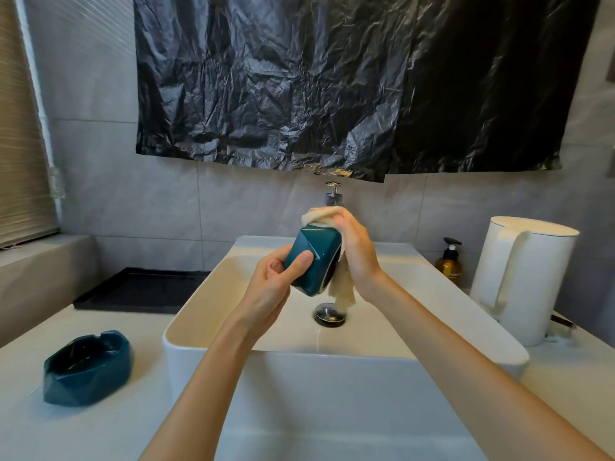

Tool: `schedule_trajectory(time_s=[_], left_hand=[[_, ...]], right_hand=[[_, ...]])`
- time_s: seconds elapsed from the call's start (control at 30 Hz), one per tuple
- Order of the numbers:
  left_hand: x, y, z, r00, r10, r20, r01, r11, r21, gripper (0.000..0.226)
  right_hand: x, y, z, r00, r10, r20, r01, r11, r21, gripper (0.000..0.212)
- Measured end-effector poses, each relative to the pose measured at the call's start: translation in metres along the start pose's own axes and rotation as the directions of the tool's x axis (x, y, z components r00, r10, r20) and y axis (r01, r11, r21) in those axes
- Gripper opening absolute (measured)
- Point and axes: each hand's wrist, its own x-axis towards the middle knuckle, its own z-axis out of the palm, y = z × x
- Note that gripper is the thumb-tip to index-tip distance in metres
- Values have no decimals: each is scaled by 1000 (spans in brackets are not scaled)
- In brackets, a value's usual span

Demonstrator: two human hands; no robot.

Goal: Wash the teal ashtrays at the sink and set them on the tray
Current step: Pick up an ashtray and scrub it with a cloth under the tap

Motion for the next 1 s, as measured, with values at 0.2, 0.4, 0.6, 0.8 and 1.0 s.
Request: schedule_trajectory(time_s=[0.2, 0.4, 0.6, 0.8, 1.0], left_hand=[[-2, 1, 2, 999, -13, 39, 13, 1000, -10, 40], [-5, 10, 2, 994, 14, 110, -3, 995, -101, 59], [-6, 10, 4, 989, -22, 144, 31, 998, -62, 55], [-4, 12, 0, 981, -87, 172, 86, 996, 17, 38], [-3, 13, 4, 978, -131, 161, 106, 982, 155, 56]], right_hand=[[-2, 13, -13, 936, -311, 166, 350, 882, -315, 31], [3, 1, -8, 946, 325, 14, -325, 942, 79, 44], [-6, 6, -8, 884, 464, 52, -451, 818, 358, 63], [-2, -6, -20, 936, 351, -14, -340, 915, 217, 42], [4, -26, -30, 984, 159, 84, -137, 965, -224, 24]])
